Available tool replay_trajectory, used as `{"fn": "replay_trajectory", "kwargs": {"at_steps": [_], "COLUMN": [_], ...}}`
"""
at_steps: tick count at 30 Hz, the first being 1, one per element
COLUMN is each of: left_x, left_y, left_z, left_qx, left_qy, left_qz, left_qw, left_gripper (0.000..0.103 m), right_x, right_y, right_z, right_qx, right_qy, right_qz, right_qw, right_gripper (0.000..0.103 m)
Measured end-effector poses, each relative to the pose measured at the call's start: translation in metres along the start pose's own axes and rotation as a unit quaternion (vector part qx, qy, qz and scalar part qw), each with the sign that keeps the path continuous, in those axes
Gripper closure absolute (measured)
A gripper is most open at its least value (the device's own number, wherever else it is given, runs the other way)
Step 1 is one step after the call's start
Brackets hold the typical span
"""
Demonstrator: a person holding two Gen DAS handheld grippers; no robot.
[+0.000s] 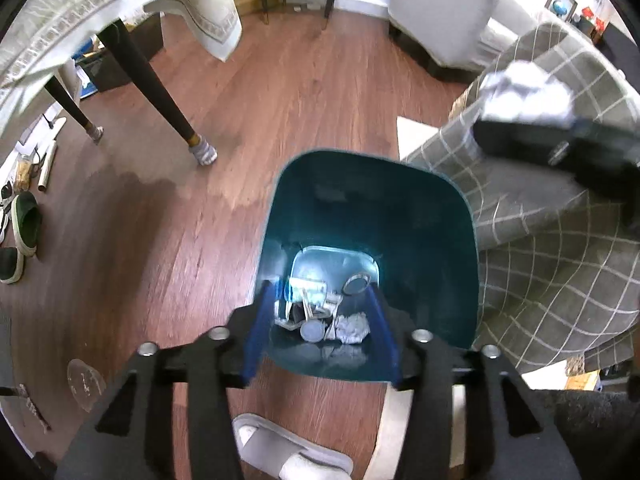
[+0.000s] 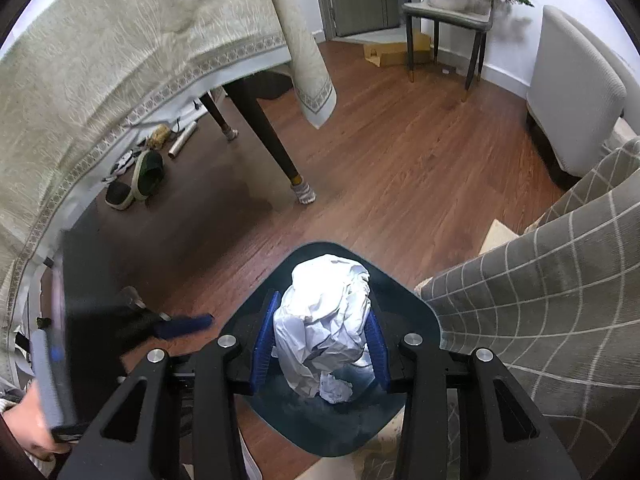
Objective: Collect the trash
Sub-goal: 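Open both tools to drop the white box and foil ball into the bin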
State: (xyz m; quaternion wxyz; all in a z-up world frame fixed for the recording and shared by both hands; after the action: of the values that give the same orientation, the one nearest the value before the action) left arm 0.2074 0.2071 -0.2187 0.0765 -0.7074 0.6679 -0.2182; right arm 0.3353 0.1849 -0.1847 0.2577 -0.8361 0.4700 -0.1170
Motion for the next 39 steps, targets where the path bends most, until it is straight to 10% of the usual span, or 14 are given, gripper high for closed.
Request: {"fn": "replay_trajectory", "kwargs": {"at_steps": [32, 39], "left_x": [0.018, 0.018], "left_y": [-0.035, -0.039], "left_z": [-0.143, -0.166], "left_qx": [0.169, 0.193], "left_qy": [0.007, -0.008], "left_qz": [-0.002, -0.001], "left_qw": [0.9857, 0.9811], "left_gripper": [0.012, 0.009], "right_x": [0.004, 0.005], "right_y": [0.069, 0.073], "right_z": [0.108, 0.107], "right_qx": [-0.163, -0.174], "right_qy": [0.032, 0.027], "right_qz": [-0.008, -0.013], "right_qw": [0.986, 0.984], "right_gripper": [0.059, 0.043]}}
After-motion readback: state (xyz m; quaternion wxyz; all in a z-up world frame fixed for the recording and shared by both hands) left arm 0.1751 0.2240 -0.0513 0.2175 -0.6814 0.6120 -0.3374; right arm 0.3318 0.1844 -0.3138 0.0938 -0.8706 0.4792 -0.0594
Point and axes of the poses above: each gripper's, at about its wrist camera, not at the fingertips, and z roughly the way its jaws point, x to its right, y to its underside, the point moved 3 cm from there along z, roughly the way its jaws point, and after that the axes turned 6 degrees about y, right-handed, at the moved point
